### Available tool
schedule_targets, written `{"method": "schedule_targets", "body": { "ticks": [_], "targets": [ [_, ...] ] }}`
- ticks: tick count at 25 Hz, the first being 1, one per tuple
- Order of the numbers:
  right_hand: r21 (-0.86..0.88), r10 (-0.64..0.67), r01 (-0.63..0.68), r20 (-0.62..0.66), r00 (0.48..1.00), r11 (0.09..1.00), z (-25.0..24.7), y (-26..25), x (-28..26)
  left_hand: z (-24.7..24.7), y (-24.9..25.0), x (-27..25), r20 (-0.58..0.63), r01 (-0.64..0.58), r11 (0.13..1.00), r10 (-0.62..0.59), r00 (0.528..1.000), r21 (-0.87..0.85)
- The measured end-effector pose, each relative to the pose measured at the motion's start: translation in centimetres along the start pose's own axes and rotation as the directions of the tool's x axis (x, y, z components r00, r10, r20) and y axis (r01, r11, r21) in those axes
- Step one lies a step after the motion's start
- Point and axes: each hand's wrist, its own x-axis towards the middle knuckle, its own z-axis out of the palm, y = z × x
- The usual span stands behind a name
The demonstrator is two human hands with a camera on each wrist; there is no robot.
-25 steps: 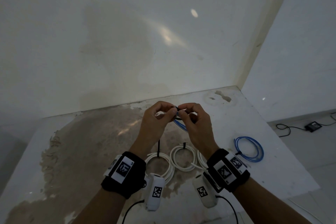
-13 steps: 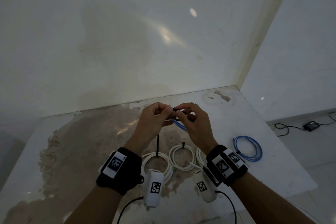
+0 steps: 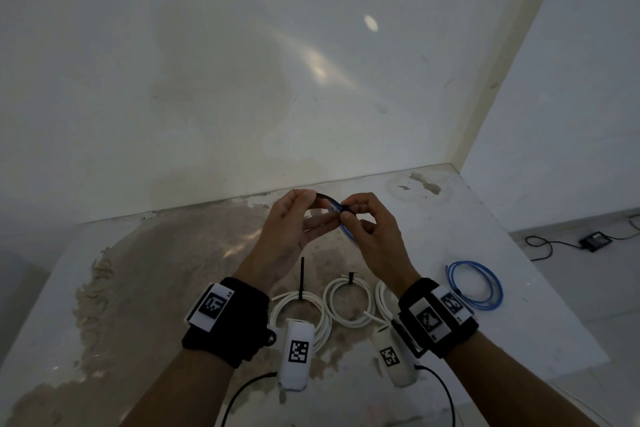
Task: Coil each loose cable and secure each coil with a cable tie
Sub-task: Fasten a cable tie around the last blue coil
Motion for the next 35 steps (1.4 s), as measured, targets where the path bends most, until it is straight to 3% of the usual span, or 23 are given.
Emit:
{"method": "schedule_targets", "body": {
  "ticks": [2,4,8,11,14,18,24,30,35],
  "targets": [
    [-0.007,-0.020,0.020,-0.041,0.999,1.000,0.2,0.0,0.0,0.4,-0.1,0.0,-0.033,0.002,0.998,0.000,0.999,0.065],
    [-0.019,-0.038,0.037,-0.073,0.997,0.999,0.1,0.0,0.2,0.8,-0.5,0.0,-0.059,-0.027,0.964,0.044,0.997,0.264],
    [-0.045,-0.052,0.050,-0.040,0.998,0.998,-0.2,0.3,0.3,1.0,-1.5,0.8,0.028,-0.149,0.825,0.159,0.987,0.545],
    [-0.076,-0.080,0.077,-0.038,0.996,0.994,-0.4,0.3,0.1,0.6,-1.4,1.3,0.110,-0.231,0.720,0.213,0.971,0.654],
    [-0.118,-0.100,0.096,-0.026,0.995,0.988,-0.8,0.0,0.4,0.5,-0.8,1.4,0.153,-0.254,0.703,0.204,0.967,0.665],
    [-0.204,-0.142,0.134,-0.025,0.990,0.970,-1.6,0.4,0.9,0.4,-0.2,1.1,0.186,-0.284,0.748,0.215,0.959,0.599],
    [-0.161,-0.135,0.129,-0.028,0.990,0.978,-1.4,0.6,0.7,0.3,-0.4,0.0,0.216,-0.212,0.919,0.144,0.966,0.333],
    [-0.217,-0.159,0.150,-0.025,0.987,0.965,-1.2,-0.7,0.5,0.0,-0.4,0.5,0.205,-0.257,0.878,0.187,0.961,0.404],
    [-0.091,-0.071,0.086,0.161,0.984,0.992,-1.7,-1.2,0.3,-0.3,-0.6,0.7,0.107,-0.213,0.884,0.185,0.977,0.417]
  ]
}}
